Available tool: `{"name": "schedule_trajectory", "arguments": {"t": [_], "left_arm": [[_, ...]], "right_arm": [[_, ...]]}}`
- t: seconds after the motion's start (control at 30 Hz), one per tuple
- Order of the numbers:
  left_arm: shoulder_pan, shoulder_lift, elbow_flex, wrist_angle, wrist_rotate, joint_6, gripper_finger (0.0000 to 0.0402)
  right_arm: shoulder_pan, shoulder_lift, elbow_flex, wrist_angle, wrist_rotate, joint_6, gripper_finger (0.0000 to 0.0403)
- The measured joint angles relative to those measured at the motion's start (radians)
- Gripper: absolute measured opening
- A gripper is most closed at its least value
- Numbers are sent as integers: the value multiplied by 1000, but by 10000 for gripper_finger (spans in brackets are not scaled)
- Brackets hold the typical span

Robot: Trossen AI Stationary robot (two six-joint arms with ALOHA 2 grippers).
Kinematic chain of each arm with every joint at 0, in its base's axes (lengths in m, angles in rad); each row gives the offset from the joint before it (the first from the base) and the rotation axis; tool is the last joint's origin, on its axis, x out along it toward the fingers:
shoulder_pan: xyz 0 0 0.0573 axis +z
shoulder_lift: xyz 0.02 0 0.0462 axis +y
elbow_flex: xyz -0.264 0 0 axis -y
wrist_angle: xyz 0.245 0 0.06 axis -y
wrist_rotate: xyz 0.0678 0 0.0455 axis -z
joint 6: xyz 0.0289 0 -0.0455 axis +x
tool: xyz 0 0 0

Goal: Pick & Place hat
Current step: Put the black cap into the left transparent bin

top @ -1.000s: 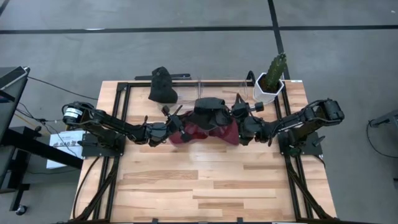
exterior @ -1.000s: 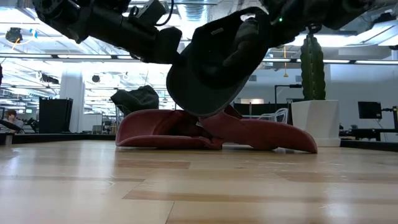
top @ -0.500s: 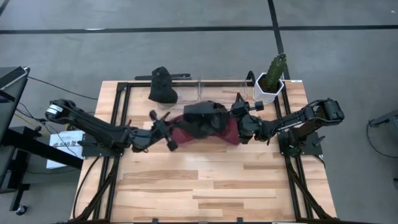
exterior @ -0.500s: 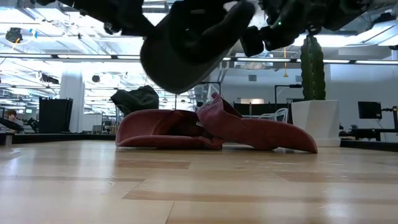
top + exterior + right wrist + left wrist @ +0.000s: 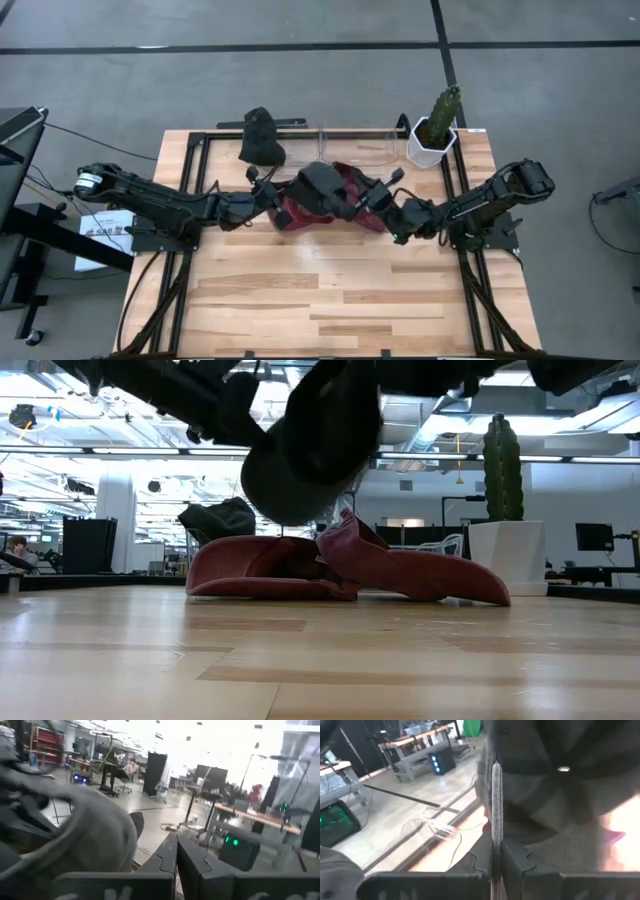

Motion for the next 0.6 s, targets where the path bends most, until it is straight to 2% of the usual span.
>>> {"name": "schedule_trajectory", "arguments": {"t": [0.13,0.23,0.3,0.47,0.6], "left_arm": [[13,18,0,-8,-19,1,20],[20,37,0,-10,-21,-13,21],[30,45,0,-5,4,-35,21],[44,46,0,65,148,-67,21],[42,46,0,130,211,-65,21]], "right_arm": [[40,0,0,135,192,-157,0],[55,0,0,193,234,-214,0],[66,0,0,203,201,-202,0],[59,0,0,121,48,-62,0],[28,0,0,6,-130,50,0]]}}
